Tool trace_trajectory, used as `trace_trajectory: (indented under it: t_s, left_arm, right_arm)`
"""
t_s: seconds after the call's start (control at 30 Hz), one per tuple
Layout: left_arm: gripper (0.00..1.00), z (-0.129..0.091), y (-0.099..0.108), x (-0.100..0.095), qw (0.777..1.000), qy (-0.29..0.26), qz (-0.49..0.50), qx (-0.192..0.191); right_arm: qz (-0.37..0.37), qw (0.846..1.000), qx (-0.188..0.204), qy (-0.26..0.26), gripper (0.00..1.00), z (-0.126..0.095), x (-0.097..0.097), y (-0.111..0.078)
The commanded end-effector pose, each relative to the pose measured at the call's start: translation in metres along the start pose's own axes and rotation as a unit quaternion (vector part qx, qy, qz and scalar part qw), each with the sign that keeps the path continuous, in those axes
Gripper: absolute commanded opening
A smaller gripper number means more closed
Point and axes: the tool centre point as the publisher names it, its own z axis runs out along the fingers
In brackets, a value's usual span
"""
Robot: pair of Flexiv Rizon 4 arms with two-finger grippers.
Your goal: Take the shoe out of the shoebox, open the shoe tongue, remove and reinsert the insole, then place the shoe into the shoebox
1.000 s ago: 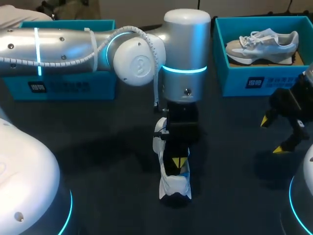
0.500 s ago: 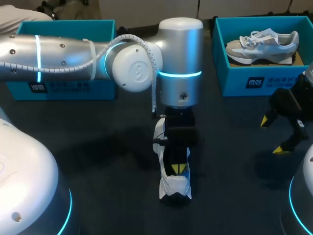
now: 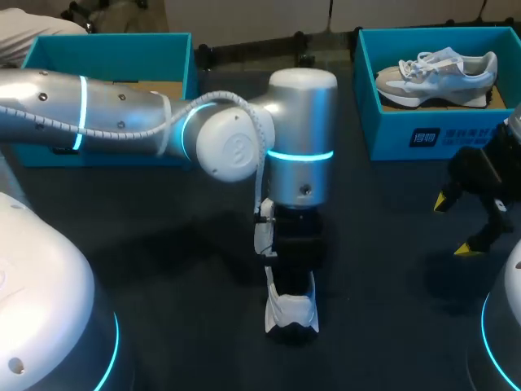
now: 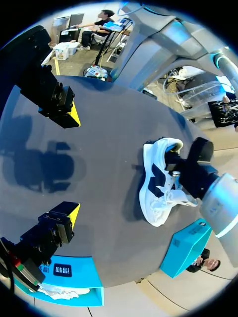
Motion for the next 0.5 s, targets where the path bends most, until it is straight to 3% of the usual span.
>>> trace_trajectory:
  t_s: [0.03, 0.23, 0.5]
  left_arm:
    - [0.00, 0.022, 0.010, -0.008, 1.000, 0.009, -0.001, -0.027]
    - [0.00, 0.005, 0.033, 0.003, 0.996, 0.014, -0.011, -0.091]
    - [0.00, -0.032, 0.057, 0.008, 0.989, 0.012, -0.020, -0.143]
  right_arm:
    - [0.000, 1.000, 0.001, 0.000, 1.00, 0.001, 0.000, 0.000]
    - [0.000, 1.000, 0.001, 0.000, 1.00, 0.001, 0.000, 0.000]
    - [0.000, 1.000, 0.001, 0.000, 1.00, 0.001, 0.000, 0.000]
